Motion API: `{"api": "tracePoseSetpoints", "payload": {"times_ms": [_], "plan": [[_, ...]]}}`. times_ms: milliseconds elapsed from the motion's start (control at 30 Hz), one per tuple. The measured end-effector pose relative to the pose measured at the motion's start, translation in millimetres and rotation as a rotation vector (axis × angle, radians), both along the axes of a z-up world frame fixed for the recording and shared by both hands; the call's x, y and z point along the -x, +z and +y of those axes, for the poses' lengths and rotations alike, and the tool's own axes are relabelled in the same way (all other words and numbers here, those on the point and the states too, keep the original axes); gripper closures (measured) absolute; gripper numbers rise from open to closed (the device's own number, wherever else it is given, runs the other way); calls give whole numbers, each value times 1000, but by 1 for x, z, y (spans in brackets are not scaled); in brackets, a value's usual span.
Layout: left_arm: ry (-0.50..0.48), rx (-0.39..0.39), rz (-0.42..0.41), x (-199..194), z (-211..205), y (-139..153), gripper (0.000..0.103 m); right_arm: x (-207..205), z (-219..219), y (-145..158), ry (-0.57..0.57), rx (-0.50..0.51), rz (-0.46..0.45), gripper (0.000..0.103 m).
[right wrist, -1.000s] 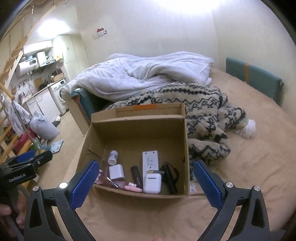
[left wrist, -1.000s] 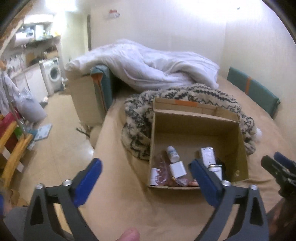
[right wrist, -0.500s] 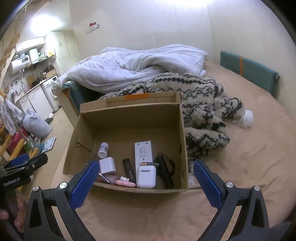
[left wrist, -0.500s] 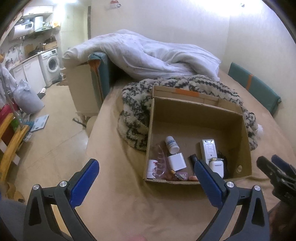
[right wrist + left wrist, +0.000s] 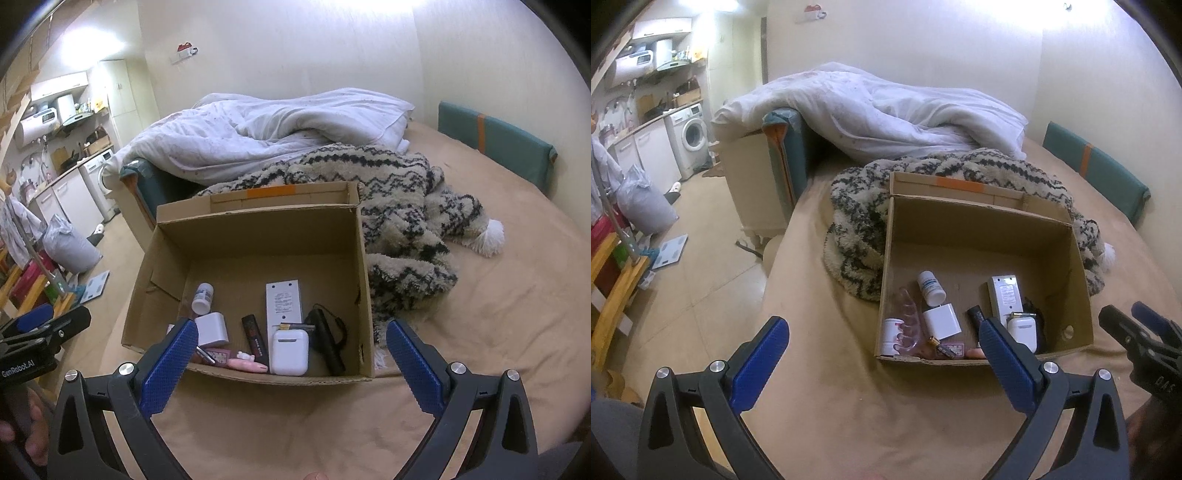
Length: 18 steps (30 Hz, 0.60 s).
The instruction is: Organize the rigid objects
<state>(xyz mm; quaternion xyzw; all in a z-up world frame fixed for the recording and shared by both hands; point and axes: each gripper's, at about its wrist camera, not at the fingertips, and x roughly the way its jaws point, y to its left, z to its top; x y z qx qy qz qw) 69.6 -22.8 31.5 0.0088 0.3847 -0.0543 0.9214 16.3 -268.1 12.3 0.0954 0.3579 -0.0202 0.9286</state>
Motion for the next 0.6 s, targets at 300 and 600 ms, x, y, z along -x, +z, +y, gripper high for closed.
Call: {"api": "tracePoseSetpoints", "payload": {"times_ms": [300,600], "plan": [[4,-2,-2,0,3,-1,0,0,-2,-2,1,4,1,0],[9,-1,0,-1,5,-1,0,0,-1,-1,1,2,4,0]]}}
